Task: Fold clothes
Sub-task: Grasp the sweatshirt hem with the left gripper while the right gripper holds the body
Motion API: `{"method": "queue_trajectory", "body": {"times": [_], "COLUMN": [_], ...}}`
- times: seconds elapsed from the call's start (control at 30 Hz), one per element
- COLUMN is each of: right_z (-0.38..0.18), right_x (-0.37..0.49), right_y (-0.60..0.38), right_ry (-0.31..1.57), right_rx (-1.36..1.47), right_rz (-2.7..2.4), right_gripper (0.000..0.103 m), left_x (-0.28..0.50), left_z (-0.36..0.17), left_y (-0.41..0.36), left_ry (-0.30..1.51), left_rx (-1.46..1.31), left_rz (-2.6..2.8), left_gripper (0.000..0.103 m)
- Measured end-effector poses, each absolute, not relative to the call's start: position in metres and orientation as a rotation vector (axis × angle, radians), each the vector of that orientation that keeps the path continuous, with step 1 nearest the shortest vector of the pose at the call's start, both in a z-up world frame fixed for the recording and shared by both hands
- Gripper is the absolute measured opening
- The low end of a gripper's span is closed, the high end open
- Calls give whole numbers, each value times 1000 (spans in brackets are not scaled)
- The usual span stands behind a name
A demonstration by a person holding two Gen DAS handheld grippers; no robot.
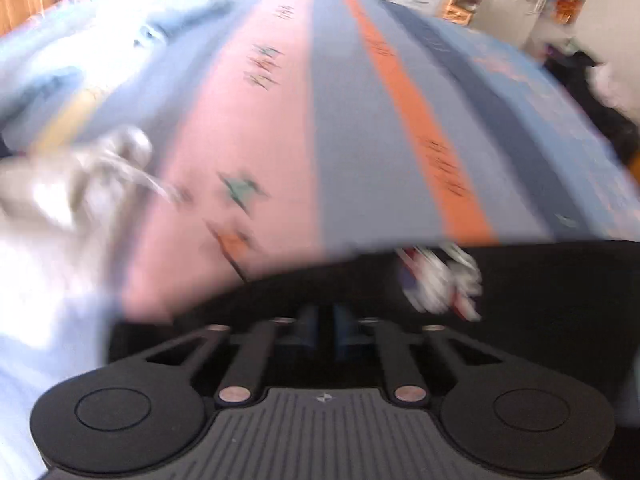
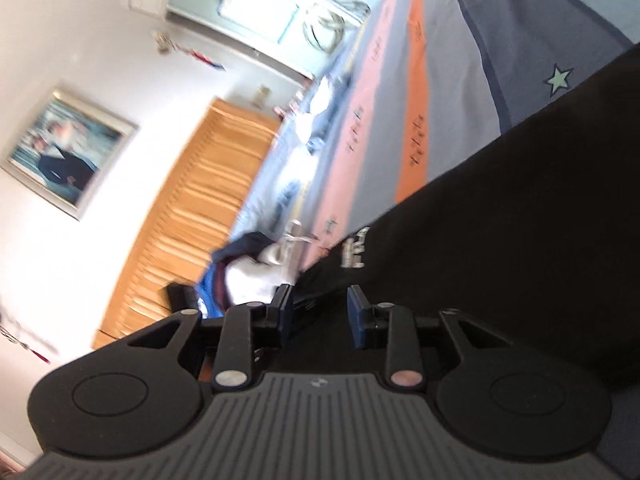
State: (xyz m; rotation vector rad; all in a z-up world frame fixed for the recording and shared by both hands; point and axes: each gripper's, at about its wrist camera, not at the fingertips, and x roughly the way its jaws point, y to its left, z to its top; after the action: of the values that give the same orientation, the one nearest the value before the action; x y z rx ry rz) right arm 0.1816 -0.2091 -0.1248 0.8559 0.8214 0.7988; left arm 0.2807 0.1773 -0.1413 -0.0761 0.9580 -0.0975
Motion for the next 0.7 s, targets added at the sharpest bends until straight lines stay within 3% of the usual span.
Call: {"method": "queue_trajectory", "body": {"times": [0.1,0.2,0.27,0.3,0.33,0.47,0.5,0.53,0.67,0.7], "right_z": [-121,-118,-116,-116,-117,-123,-125,-126,-131,-133], "right_x": [174,169,164,160,157,145,143,141,135,134], "right_y": [-216,-225,-231,-234,-237,-243,-244,-244,-248,-250], "right_ry": [780,768,761,760,762,776,779,781,795,799], "right_rx": [899,891,883,887,889,900,907,908,915,921], "right_rz": [803,803,808,812,811,823,827,824,788,782], "right_gripper": [36,38,39,39,40,42,42,42,43,43], "left_x": [305,276,262,257,252,232,228,245,278,275], "left_z": [-142,-112,-107,-111,-116,-134,-138,-138,-121,-112], "left_y": [192,180,172,167,163,144,140,150,158,157], "left_ry": [927,839,835,859,882,973,994,986,939,919], "left_rx": [-83,-40,-9,8,24,92,106,66,53,54], "left_rz": [18,-71,-129,-156,-184,-297,-322,-288,-163,-177], "left_gripper": [11,14,20,29,32,26,20,4,3,9]}}
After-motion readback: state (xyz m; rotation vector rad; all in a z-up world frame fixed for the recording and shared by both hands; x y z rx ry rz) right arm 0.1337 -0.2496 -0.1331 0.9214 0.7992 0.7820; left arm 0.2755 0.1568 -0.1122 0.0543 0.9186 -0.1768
